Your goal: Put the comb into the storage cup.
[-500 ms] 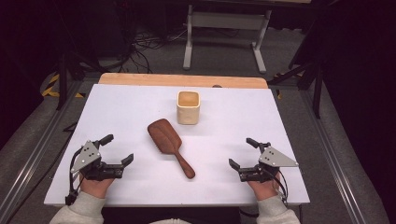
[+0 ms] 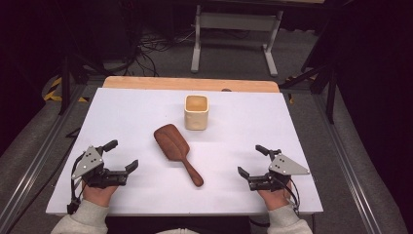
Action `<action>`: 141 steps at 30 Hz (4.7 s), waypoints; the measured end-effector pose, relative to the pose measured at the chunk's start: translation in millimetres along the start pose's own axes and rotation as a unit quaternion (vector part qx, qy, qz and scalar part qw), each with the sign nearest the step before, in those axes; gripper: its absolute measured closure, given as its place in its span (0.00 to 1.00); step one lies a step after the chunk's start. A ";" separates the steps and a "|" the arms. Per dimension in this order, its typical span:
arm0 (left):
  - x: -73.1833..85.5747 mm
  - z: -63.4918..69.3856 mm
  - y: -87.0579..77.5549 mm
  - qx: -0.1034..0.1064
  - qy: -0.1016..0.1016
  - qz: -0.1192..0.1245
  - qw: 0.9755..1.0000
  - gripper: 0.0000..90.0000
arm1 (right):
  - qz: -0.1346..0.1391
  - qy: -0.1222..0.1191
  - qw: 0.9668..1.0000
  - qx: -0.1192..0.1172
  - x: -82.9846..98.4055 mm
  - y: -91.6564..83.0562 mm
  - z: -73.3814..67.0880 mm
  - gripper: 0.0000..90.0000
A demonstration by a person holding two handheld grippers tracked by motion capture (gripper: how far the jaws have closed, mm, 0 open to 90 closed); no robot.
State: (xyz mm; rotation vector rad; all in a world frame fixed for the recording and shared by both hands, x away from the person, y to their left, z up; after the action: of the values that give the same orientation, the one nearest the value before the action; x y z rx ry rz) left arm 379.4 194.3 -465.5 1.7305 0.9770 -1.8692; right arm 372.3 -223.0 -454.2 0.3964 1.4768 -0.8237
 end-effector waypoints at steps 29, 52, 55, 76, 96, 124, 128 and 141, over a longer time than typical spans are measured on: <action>-3.7 -2.1 -4.7 -0.003 0.002 -0.004 1.000 0.05 | -0.060 -0.004 0.996 -0.061 -32.0 41.0 -33.2 0.10; -3.1 -4.0 -5.8 -0.005 0.001 -0.005 1.000 0.05 | -0.077 -0.043 0.984 -0.153 -63.1 91.8 -81.2 0.17; -3.1 -4.2 -6.0 -0.005 0.001 -0.005 1.000 0.05 | -0.077 -0.045 0.983 -0.160 -65.4 96.1 -85.1 0.17; -3.2 -6.5 -7.6 -0.005 0.001 -0.005 1.000 0.05 | -0.193 -0.100 0.943 -0.251 -53.9 112.1 -114.3 0.93; -3.1 -6.7 -7.4 -0.005 0.001 -0.005 1.000 0.05 | -0.324 -0.158 0.885 -0.295 -21.5 116.7 -128.6 1.00; -2.2 -7.4 -6.9 -0.008 -0.001 -0.007 1.000 0.05 | -0.431 -0.188 0.837 -0.280 -4.2 115.2 -113.0 1.00; -2.0 -7.4 -6.6 -0.009 -0.001 -0.007 1.000 0.05 | -0.431 -0.192 0.839 -0.270 -3.4 116.2 -103.0 1.00; -2.0 -7.7 -7.1 -0.009 0.000 -0.009 1.000 0.05 | -0.441 -0.198 0.845 -0.228 1.3 119.9 -77.6 1.00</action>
State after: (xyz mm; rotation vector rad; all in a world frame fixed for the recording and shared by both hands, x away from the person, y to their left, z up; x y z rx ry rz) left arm 380.0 204.4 -461.9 1.7179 1.0093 -1.8651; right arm 400.1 -88.3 -492.3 -0.8456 1.3693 -1.1281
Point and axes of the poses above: each handheld gripper's, and its own axes: y roughly forward along the jaws, x roughly out of its underside, z roughly to its right, the point moved 7 cm from there along y, roughly forward along the jaws, and after that the axes turned 2 degrees about y, right-handed, at the moved point
